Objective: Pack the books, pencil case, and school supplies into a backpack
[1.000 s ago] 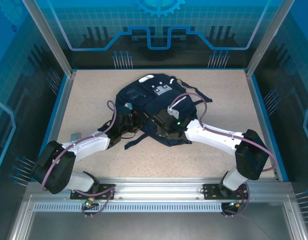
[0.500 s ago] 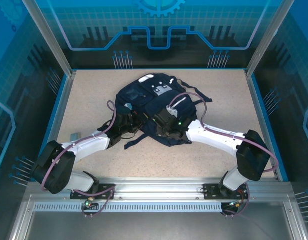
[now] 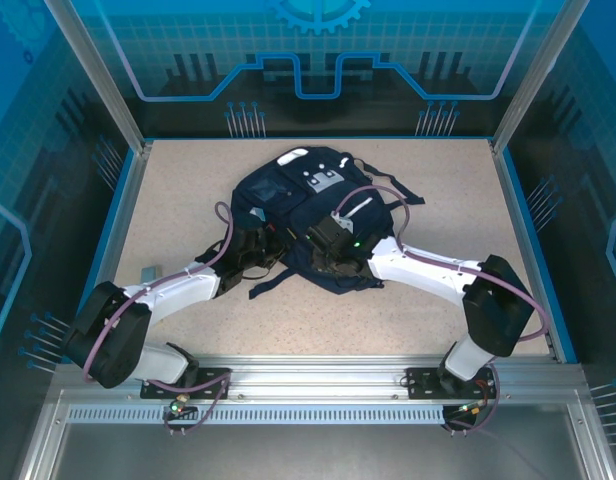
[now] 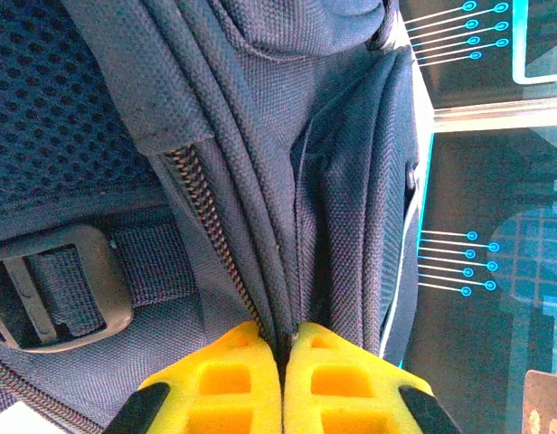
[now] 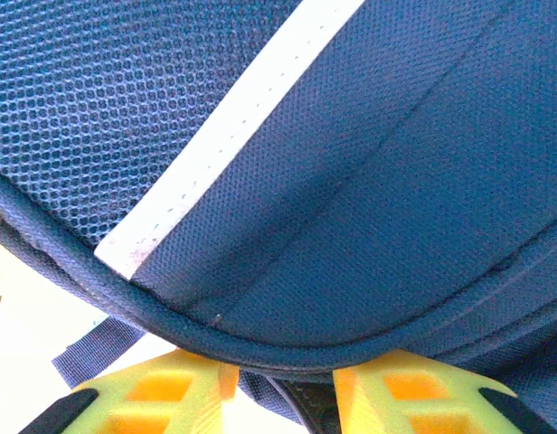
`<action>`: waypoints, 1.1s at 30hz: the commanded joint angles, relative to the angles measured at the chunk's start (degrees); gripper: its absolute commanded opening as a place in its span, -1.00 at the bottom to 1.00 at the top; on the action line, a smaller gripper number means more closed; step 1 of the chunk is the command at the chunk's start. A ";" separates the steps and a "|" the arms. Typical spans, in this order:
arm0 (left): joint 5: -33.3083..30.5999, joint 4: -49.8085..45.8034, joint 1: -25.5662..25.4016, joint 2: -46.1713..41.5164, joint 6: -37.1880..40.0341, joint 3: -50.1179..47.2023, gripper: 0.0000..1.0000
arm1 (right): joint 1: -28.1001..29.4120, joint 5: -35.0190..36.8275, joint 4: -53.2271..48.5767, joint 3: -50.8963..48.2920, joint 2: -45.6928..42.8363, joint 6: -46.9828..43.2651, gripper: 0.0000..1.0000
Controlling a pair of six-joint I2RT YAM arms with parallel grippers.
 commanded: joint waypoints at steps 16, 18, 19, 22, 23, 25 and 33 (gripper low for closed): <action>2.09 1.14 0.00 -4.21 2.88 3.85 -1.00 | 1.38 -0.26 -2.97 -2.76 -4.62 -1.69 -0.28; 2.10 0.92 0.01 -4.29 2.88 3.96 -1.00 | 1.43 -0.71 -3.00 -2.62 -4.50 -1.81 -0.25; 2.07 0.87 -0.02 -4.23 2.91 3.95 -1.00 | 1.44 -0.90 -2.73 -2.79 -4.55 -1.86 -0.24; 2.11 0.88 0.00 -4.38 2.85 3.97 -1.00 | 1.02 -2.03 -1.97 -3.06 -4.58 -1.99 -0.24; 2.11 0.87 0.00 -4.34 2.87 3.94 -1.00 | 1.00 -2.74 -1.44 -3.19 -4.67 -2.11 -0.24; 2.19 0.80 -0.06 -4.34 2.90 4.05 -1.00 | 1.09 -3.85 -0.74 -3.54 -4.90 -2.17 -0.24; 2.11 0.77 -0.03 -4.55 2.79 3.90 -1.00 | 0.95 -4.59 1.51 -4.30 -4.75 -2.76 -0.15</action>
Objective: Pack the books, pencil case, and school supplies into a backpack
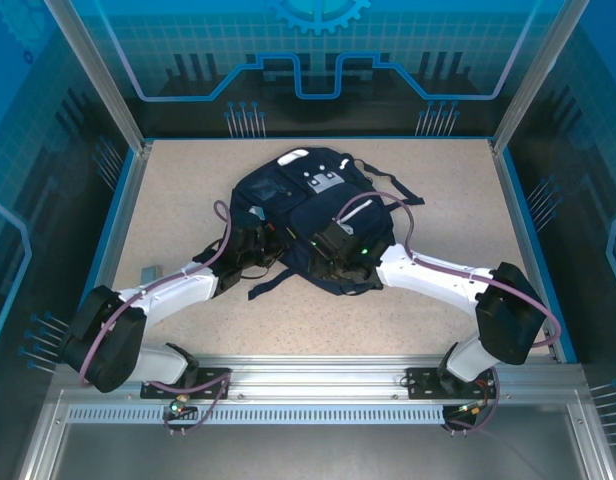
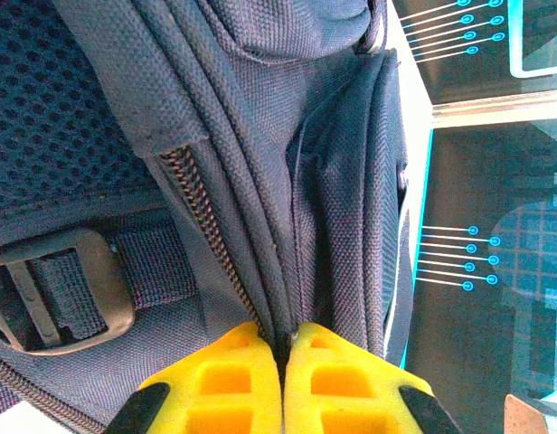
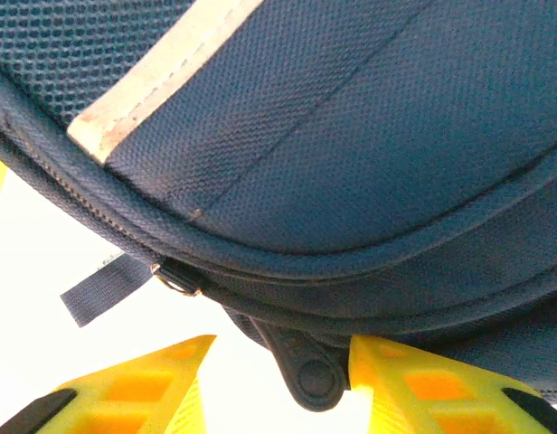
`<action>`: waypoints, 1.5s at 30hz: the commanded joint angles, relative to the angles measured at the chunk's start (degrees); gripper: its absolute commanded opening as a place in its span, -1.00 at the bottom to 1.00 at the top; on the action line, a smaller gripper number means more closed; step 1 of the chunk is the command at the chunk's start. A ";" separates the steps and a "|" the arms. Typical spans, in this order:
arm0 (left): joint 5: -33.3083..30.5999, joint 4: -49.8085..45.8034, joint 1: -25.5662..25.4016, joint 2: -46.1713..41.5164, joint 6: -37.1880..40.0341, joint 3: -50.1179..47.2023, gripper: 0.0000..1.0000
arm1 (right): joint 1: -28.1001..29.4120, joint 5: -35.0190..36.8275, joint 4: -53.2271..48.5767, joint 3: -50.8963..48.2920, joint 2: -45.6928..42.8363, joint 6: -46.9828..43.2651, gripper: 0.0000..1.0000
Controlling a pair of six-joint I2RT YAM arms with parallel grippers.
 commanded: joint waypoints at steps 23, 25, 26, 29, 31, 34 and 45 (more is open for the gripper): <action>-3.18 -2.39 1.52 -4.88 3.37 0.21 -1.00 | -2.06 7.83 -4.63 -5.39 -5.13 -5.57 -0.87; -3.04 -2.32 2.46 -4.90 3.37 -0.86 -1.00 | -3.27 9.35 -5.54 -7.16 -6.72 -7.29 -0.88; -2.60 -2.38 3.14 -4.76 3.49 -1.27 -1.00 | -4.45 9.42 -5.67 -8.06 -7.62 -8.59 -0.88; -0.78 -2.82 5.15 -4.34 3.95 -1.91 -1.00 | -7.92 10.93 -6.40 -10.08 -10.41 -11.77 -0.88; -0.58 -3.54 6.30 -4.41 4.57 -2.09 -1.00 | -10.67 11.69 -6.39 -10.79 -11.84 -14.09 -0.88; 0.29 -4.34 8.01 -4.61 5.48 -1.93 -1.00 | -14.89 7.65 -3.55 -10.83 -11.99 -18.95 -0.88; -7.18 -19.57 11.52 -14.73 5.43 -2.72 -0.01 | -9.47 -14.85 11.67 -4.88 -3.82 -30.95 -1.00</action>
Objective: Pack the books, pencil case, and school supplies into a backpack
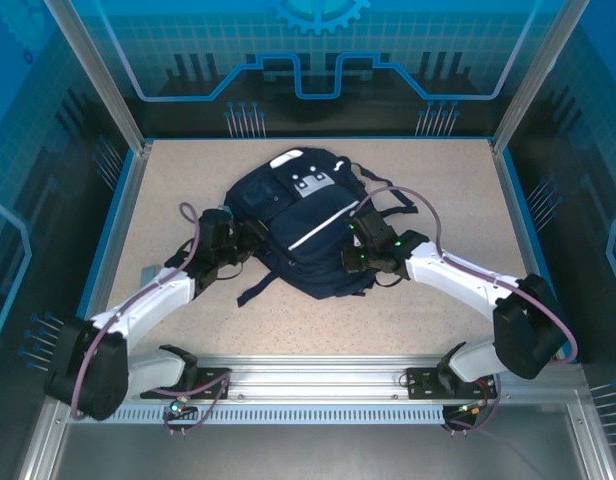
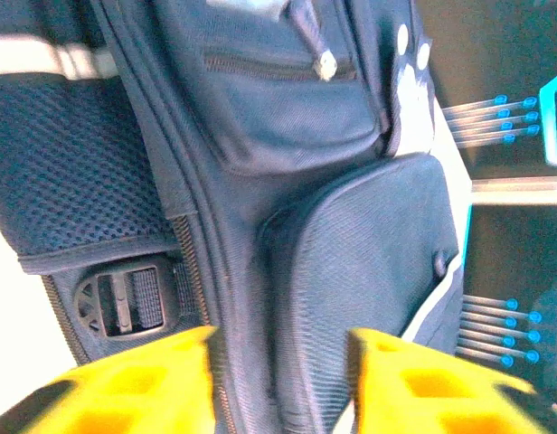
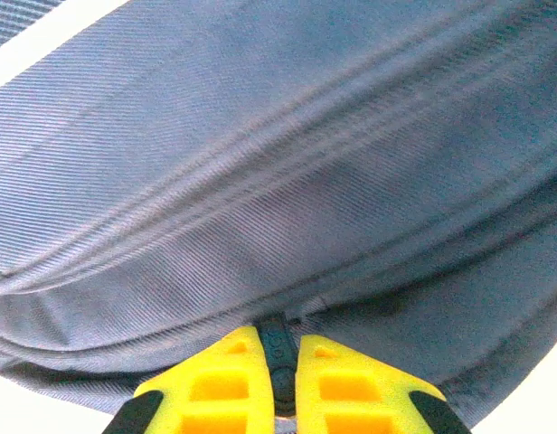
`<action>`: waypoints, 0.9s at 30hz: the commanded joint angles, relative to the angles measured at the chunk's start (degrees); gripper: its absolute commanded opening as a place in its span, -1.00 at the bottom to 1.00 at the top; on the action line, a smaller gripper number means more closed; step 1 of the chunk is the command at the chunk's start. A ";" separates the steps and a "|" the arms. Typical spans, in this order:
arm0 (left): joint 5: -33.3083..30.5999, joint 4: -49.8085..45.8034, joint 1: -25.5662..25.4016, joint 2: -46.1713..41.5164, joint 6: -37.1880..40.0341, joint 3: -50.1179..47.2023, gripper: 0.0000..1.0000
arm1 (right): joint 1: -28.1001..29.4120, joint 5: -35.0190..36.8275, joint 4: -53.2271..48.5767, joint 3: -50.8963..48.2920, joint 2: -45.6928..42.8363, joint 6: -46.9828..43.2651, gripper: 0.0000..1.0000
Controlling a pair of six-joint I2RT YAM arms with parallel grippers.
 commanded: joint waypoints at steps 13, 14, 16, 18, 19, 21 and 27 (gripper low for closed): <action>0.17 -15.23 1.15 -14.92 -8.04 -6.15 0.39 | 11.63 -16.98 15.39 16.52 17.07 -3.98 -1.00; 0.50 -14.30 1.15 -15.06 -9.40 -6.71 0.36 | 12.10 -17.09 15.56 17.16 17.66 -3.92 -1.00; 0.96 -11.63 1.15 -14.93 -11.24 -7.99 0.30 | 12.68 -17.17 15.49 18.04 18.34 -3.93 -1.00; 1.48 -9.04 1.15 -13.89 -12.46 -8.88 0.19 | 12.99 -17.33 15.17 18.38 18.53 -3.86 -1.00; 1.75 -7.89 1.15 -12.95 -12.76 -9.13 0.13 | 13.08 -17.52 15.07 18.45 18.53 -3.91 -1.00; 2.58 -5.10 1.15 -10.95 -13.32 -9.35 0.02 | 13.18 -17.86 14.60 18.31 18.40 -3.81 -1.00; 2.65 1.13 1.15 -6.19 -14.15 -8.85 -0.11 | 13.36 -18.70 14.43 17.44 17.50 -3.82 -1.00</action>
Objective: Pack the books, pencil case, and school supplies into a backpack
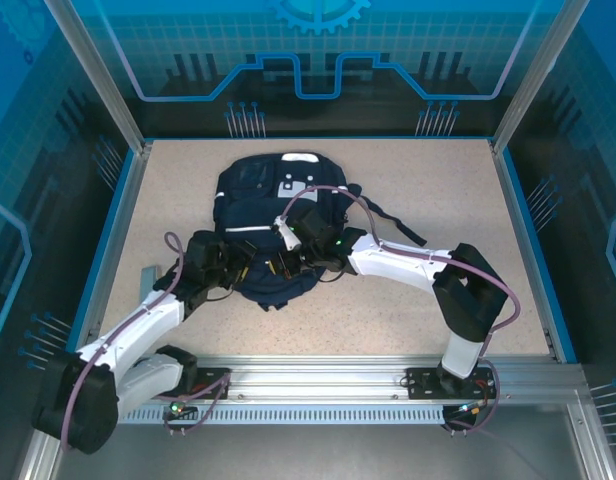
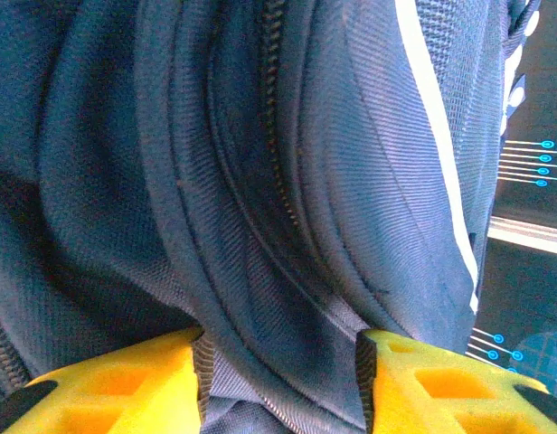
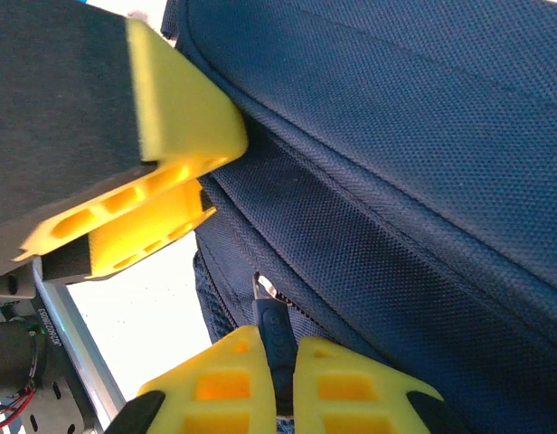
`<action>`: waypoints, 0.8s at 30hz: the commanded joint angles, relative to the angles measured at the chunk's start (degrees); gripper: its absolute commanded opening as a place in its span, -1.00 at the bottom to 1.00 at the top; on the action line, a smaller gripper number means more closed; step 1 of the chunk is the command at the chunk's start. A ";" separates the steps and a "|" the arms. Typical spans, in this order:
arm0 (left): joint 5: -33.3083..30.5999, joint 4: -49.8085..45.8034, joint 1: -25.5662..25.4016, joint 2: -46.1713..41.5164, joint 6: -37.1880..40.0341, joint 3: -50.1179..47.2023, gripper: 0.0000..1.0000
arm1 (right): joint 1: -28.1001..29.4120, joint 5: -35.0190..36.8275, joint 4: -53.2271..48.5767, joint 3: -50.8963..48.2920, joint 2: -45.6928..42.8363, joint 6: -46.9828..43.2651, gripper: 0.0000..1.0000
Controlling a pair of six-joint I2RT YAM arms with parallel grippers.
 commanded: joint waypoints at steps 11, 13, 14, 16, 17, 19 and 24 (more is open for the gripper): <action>-3.39 2.96 0.49 0.81 0.03 -1.40 -0.98 | 0.83 20.18 -7.98 -2.38 -5.90 -4.79 -1.00; -4.48 0.88 0.49 -0.64 1.08 -1.64 -1.00 | -0.37 26.49 -10.11 -4.71 -7.73 -6.72 -1.00; -4.64 0.08 0.49 -1.20 1.67 -1.70 -1.00 | -1.49 28.48 -10.42 -6.20 -8.86 -7.74 -1.00; -4.58 -2.02 0.66 -1.84 2.88 -1.50 -1.00 | -3.79 30.49 -10.82 -8.63 -10.91 -9.20 -1.00; -4.52 -2.82 0.74 -2.20 3.48 -1.40 -1.00 | -4.91 30.94 -10.80 -9.78 -11.88 -9.77 -1.00; -4.36 -3.54 0.75 -2.75 4.15 -1.55 -1.00 | -6.66 32.13 -10.36 -11.35 -13.32 -10.68 -1.00; -1.53 -4.88 0.78 -3.04 7.86 -0.08 -1.00 | -10.27 35.29 -9.62 -11.07 -13.61 -10.92 -1.00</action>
